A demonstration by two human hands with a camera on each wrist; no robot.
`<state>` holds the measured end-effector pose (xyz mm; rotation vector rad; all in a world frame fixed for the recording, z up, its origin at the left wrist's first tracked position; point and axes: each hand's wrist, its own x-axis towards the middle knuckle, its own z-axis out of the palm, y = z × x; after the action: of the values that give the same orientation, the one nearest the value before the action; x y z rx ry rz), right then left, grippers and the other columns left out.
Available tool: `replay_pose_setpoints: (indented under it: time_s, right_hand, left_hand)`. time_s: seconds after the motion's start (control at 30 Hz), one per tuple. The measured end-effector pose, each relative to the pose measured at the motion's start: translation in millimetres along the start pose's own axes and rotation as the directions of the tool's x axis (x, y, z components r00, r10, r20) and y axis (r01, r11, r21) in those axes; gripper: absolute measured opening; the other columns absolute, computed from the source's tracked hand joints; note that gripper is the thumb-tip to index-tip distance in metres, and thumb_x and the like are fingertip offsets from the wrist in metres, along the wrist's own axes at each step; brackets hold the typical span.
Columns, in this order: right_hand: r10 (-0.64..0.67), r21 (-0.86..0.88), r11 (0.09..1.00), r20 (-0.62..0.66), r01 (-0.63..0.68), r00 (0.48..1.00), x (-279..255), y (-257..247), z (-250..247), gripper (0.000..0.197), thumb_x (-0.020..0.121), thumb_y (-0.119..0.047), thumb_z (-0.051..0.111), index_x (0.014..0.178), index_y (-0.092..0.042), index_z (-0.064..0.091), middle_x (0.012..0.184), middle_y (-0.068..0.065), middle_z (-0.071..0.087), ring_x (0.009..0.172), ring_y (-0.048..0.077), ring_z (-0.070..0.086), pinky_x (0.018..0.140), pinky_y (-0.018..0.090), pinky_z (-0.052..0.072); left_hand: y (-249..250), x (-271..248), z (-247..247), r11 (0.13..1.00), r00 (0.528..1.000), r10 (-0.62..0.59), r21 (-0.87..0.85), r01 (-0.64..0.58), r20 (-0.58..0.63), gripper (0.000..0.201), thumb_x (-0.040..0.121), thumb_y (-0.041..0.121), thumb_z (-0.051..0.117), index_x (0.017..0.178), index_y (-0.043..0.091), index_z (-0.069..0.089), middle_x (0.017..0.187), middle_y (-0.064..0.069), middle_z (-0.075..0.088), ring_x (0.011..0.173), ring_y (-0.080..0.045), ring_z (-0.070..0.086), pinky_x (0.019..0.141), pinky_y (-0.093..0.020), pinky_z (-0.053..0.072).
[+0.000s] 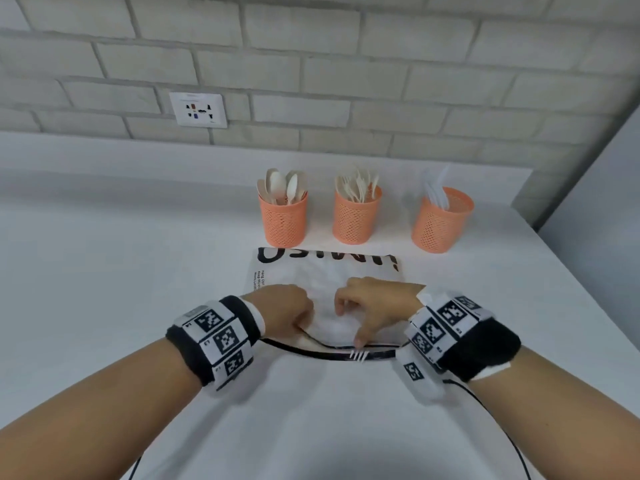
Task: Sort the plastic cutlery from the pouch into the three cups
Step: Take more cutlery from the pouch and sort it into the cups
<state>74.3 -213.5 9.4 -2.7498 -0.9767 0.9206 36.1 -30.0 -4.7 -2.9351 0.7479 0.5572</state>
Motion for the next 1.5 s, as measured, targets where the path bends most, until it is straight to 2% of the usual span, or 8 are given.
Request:
replay_pose_setpoints:
  time_s: [0.1,0.27,0.37,0.43,0.53,0.97,1.23,1.5]
  right_hand:
    - [-0.057,0.118,0.988,-0.295,0.096,0.954,-11,0,9,0.043,0.074,-0.012,0.069,0.109,-0.020,0.047,0.104,-0.004,0.042,0.097,0.016,0.045,0.082,0.030,0.042]
    - [-0.268,-0.064,0.909,-0.847,0.411,0.460,-36,-9,5,0.021,0.076,0.007,0.052,0.091,-0.006,0.058,0.085,0.003,0.053,0.073,0.011,0.048,0.066,0.021,0.041]
    - [-0.354,-0.034,0.890,-0.679,0.454,0.643,-44,-9,7,0.018,0.079,0.005,0.054,0.089,-0.005,0.065,0.085,-0.002,0.057,0.075,0.002,0.054,0.069,0.013,0.040]
    - [-0.272,-0.116,0.962,-0.463,0.247,0.843,-39,-2,16,0.024,0.085,0.000,0.050,0.104,-0.006,0.065,0.105,0.005,0.059,0.097,0.017,0.058,0.080,0.022,0.042]
    - [-0.037,-0.199,0.979,-0.330,-0.032,0.943,-25,11,27,0.043,0.087,0.003,0.043,0.128,-0.007,0.050,0.125,0.012,0.047,0.118,0.029,0.045,0.091,0.028,0.037]
    - [0.030,-0.187,0.979,-0.257,-0.080,0.966,38,-28,12,0.099,0.071,-0.030,0.074,0.147,-0.018,0.012,0.155,0.008,0.012,0.143,0.027,0.014,0.117,0.045,0.017]
    - [0.134,-0.462,0.854,-0.251,-0.240,0.959,61,-42,0,0.100,0.056,-0.018,0.082,0.137,-0.015,0.024,0.144,0.006,0.019,0.138,0.027,0.020,0.111,0.043,0.028]
    - [-0.038,-0.387,0.915,-0.370,-0.117,0.928,60,-29,5,0.062,0.078,-0.035,0.070,0.127,-0.017,0.035,0.132,0.002,0.048,0.125,0.024,0.043,0.108,0.043,0.026]
  left_hand:
    - [-8,0,-9,0.978,0.939,-0.049,-0.206,-0.024,-0.341,0.012,0.085,0.006,0.048,0.081,0.017,0.045,0.083,-0.001,0.053,0.078,-0.023,0.050,0.066,-0.027,0.036]
    - [-12,-3,-24,0.904,0.628,-0.190,-0.384,-0.188,-0.755,0.022,0.080,-0.010,0.047,0.072,0.009,0.041,0.066,-0.004,0.043,0.057,-0.019,0.036,0.053,-0.018,0.028]
    - [-11,-3,-29,0.918,0.588,-0.179,-0.349,-0.188,-0.789,0.029,0.068,-0.022,0.042,0.064,0.000,0.060,0.077,-0.013,0.056,0.066,-0.024,0.051,0.059,-0.024,0.033]
    - [-10,-1,-30,0.933,0.614,-0.162,-0.322,-0.159,-0.773,0.037,0.071,-0.024,0.043,0.078,-0.001,0.072,0.097,-0.016,0.065,0.083,-0.028,0.061,0.071,-0.024,0.041]
    - [-2,2,-29,0.953,0.639,-0.112,-0.264,-0.147,-0.761,0.040,0.079,-0.020,0.047,0.106,0.000,0.068,0.113,-0.012,0.065,0.099,-0.029,0.064,0.085,-0.022,0.043]
    - [0,-6,-33,0.924,0.709,-0.064,-0.311,-0.224,-0.702,0.051,0.078,-0.014,0.050,0.124,0.007,0.058,0.128,-0.005,0.055,0.086,-0.004,0.042,0.075,0.006,0.027]
    - [-13,-17,-30,0.927,0.720,-0.075,-0.314,-0.204,-0.690,0.051,0.079,-0.014,0.049,0.125,0.007,0.057,0.131,-0.005,0.054,0.083,-0.007,0.043,0.073,0.005,0.028]
    - [-21,-23,-30,0.932,0.750,-0.060,-0.307,-0.194,-0.658,0.053,0.081,-0.011,0.052,0.130,0.010,0.053,0.133,-0.002,0.051,0.073,-0.002,0.040,0.072,0.005,0.028]
